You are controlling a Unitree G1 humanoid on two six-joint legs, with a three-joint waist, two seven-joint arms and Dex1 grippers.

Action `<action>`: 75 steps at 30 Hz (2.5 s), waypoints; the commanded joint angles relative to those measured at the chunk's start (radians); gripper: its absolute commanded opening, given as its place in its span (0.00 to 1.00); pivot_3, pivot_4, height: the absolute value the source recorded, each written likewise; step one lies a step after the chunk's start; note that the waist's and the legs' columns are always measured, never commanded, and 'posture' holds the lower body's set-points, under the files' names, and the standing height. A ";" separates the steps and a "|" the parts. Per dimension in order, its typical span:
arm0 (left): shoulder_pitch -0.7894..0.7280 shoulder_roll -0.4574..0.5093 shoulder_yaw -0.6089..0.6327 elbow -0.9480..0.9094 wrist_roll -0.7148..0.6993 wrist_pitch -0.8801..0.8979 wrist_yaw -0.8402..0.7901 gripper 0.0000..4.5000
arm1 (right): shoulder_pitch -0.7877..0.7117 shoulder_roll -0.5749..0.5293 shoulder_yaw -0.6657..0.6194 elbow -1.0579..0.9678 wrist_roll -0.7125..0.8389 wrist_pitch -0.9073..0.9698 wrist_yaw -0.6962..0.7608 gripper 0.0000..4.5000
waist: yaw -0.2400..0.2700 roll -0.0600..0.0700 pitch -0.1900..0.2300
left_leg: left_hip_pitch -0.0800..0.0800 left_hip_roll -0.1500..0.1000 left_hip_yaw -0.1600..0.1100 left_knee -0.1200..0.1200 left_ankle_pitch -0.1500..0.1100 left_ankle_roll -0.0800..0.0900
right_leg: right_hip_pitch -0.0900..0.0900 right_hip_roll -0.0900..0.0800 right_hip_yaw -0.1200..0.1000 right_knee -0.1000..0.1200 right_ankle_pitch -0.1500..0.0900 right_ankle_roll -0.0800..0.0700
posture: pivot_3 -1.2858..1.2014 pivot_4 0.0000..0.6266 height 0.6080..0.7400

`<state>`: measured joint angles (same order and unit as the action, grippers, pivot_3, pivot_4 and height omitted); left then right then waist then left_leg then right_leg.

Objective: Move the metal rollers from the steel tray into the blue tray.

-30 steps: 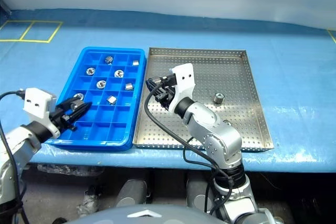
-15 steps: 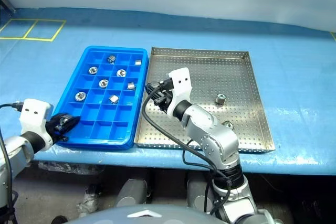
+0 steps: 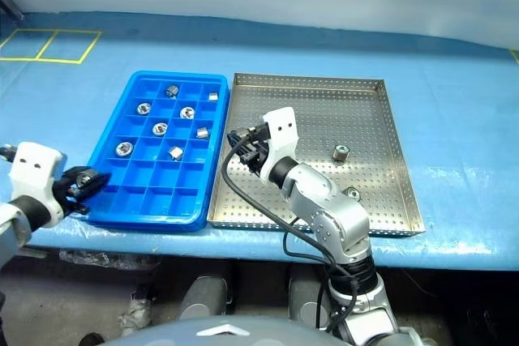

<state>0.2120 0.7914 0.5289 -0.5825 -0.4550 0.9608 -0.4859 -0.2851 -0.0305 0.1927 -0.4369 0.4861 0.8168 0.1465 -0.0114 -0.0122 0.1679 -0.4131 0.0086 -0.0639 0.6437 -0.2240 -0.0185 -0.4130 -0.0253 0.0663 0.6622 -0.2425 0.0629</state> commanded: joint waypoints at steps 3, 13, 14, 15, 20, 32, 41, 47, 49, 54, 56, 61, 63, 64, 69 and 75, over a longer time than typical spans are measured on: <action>0.041 0.031 0.024 -0.036 0.006 0.024 -0.029 0.39 | -0.003 0.015 -0.004 -0.036 0.008 -0.010 0.004 0.29 | 0.000 0.000 0.000 | 0.000 0.000 0.000 -0.001 0.000 0.000 | 0.000 0.000 0.000 0.000 0.000 0.000 | 0.57 0.24 1.00; 0.037 0.020 -0.023 0.016 0.054 0.020 -0.011 0.47 | 0.009 0.015 -0.012 -0.046 0.002 -0.010 -0.003 0.29 | 0.000 0.000 0.000 | 0.000 0.000 0.000 -0.001 0.000 0.000 | 0.000 0.000 0.000 0.000 -0.001 -0.001 | 0.57 0.24 1.00; 0.037 0.020 -0.030 0.020 0.056 0.020 -0.014 0.55 | 0.010 0.016 -0.014 -0.048 0.002 -0.009 -0.005 0.29 | 0.000 0.000 0.000 | 0.000 0.000 0.000 -0.001 0.000 0.000 | 0.000 0.000 0.000 0.000 -0.001 -0.001 | 0.56 0.24 1.00; 0.038 0.024 -0.041 0.025 0.058 0.024 -0.017 0.61 | 0.012 0.015 -0.017 -0.051 0.002 -0.008 -0.006 0.29 | 0.000 0.000 0.000 | 0.000 0.000 0.000 -0.002 0.000 0.000 | -0.001 0.000 0.000 0.000 -0.001 -0.001 | 0.56 0.24 1.00; 0.033 0.020 -0.065 0.033 0.061 0.020 -0.022 0.96 | 0.016 0.013 -0.023 -0.058 0.001 -0.005 -0.011 0.29 | -0.003 0.000 0.000 | 0.002 0.001 0.001 -0.002 0.000 0.000 | 0.000 0.000 0.000 0.001 -0.001 -0.002 | 0.56 0.24 1.00; -0.296 -0.311 -0.078 -0.011 -0.106 -0.245 0.036 0.99 | -0.052 0.060 0.017 -0.100 0.046 0.058 -0.012 0.29 | -0.006 -0.003 0.000 | 0.001 0.000 0.001 0.001 0.001 -0.001 | 0.001 0.000 -0.001 -0.001 0.009 -0.001 | 0.54 0.24 1.00; -0.303 -0.352 -0.138 0.007 -0.116 -0.320 0.048 0.99 | -0.138 0.109 0.298 0.123 -0.133 -0.032 0.026 0.29 | -0.024 -0.003 -0.001 | 0.001 0.002 0.001 0.000 0.001 -0.001 | 0.001 0.002 0.000 -0.001 0.010 -0.001 | 0.54 0.24 1.00; -0.262 -0.335 -0.150 -0.007 -0.120 -0.318 0.048 0.99 | -0.145 0.135 0.377 0.256 -0.196 -0.080 0.080 0.29 | -0.022 -0.004 -0.001 | 0.001 0.001 0.001 0.001 0.001 -0.001 | 0.001 0.002 0.000 -0.001 0.010 -0.001 | 0.55 0.24 1.00; -0.249 -0.333 -0.148 -0.013 -0.121 -0.319 0.053 0.99 | -0.143 0.151 0.384 0.290 -0.207 -0.097 0.093 0.29 | -0.020 -0.004 -0.001 | 0.001 0.002 0.001 0.002 0.001 -0.002 | 0.001 0.002 -0.001 -0.001 0.010 -0.001 | 0.55 0.24 1.00; -0.237 -0.329 -0.146 -0.025 -0.123 -0.322 0.061 0.99 | -0.140 0.158 0.381 0.338 -0.245 -0.127 0.116 0.29 | -0.014 -0.004 -0.001 | 0.001 0.002 0.000 0.002 0.001 -0.002 | 0.001 0.002 -0.001 -0.001 0.010 -0.001 | 0.56 0.24 1.00; -0.234 -0.327 -0.144 -0.025 -0.122 -0.322 0.065 0.99 | -0.124 0.146 0.370 0.306 -0.224 -0.090 0.142 0.29 | -0.012 -0.004 -0.001 | 0.001 0.002 0.000 0.001 0.001 -0.002 | 0.001 0.002 -0.001 -0.001 0.010 -0.001 | 0.56 0.24 1.00; -0.233 -0.323 -0.151 -0.017 -0.120 -0.326 0.068 0.99 | -0.097 0.087 0.380 0.222 -0.177 0.009 0.224 0.29 | -0.007 -0.004 -0.001 | 0.001 0.002 0.000 0.001 0.001 -0.002 | 0.001 0.002 -0.001 -0.001 0.010 -0.001 | 0.55 0.24 1.00; -0.237 -0.324 -0.155 -0.012 -0.119 -0.328 0.070 0.99 | -0.095 0.084 0.383 0.219 -0.194 0.008 0.215 0.29 | -0.008 -0.004 -0.001 | 0.001 0.002 0.000 0.001 0.001 -0.002 | 0.001 0.002 -0.001 -0.001 0.009 -0.001 | 0.55 0.24 1.00; -0.239 -0.324 -0.158 -0.010 -0.120 -0.329 0.069 0.99 | -0.097 0.089 0.380 0.227 -0.209 -0.002 0.202 0.29 | -0.008 -0.004 -0.001 | 0.001 0.002 0.000 0.001 0.001 -0.002 | 0.001 0.002 -0.002 -0.001 0.009 -0.001 | 0.55 0.24 1.00; -0.250 -0.325 -0.168 -0.002 -0.120 -0.334 0.072 0.99 | -0.122 0.148 0.322 0.296 -0.272 -0.086 0.115 0.29 | -0.008 -0.004 -0.001 | 0.001 0.002 0.000 0.002 0.002 -0.003 | 0.001 0.003 -0.001 0.000 0.006 0.003 | 0.55 0.24 1.00; -0.251 -0.324 -0.171 0.001 -0.122 -0.339 0.072 0.99 | -0.154 0.167 0.297 0.386 -0.325 -0.126 0.092 0.29 | -0.008 -0.004 -0.001 | 0.001 0.002 0.000 0.001 0.002 -0.003 | 0.001 0.002 -0.001 -0.001 0.008 0.002 | 0.55 0.24 1.00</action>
<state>-0.0271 0.4561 0.3518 -0.5604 -0.5662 0.6452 -0.4148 -0.4281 0.1216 0.4951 -0.0584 0.1723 0.7126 0.2408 -0.0198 -0.0165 0.1672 -0.4122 0.0102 -0.0639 0.6445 -0.2225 -0.0210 -0.4121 -0.0231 0.0649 0.6613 -0.2328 0.0618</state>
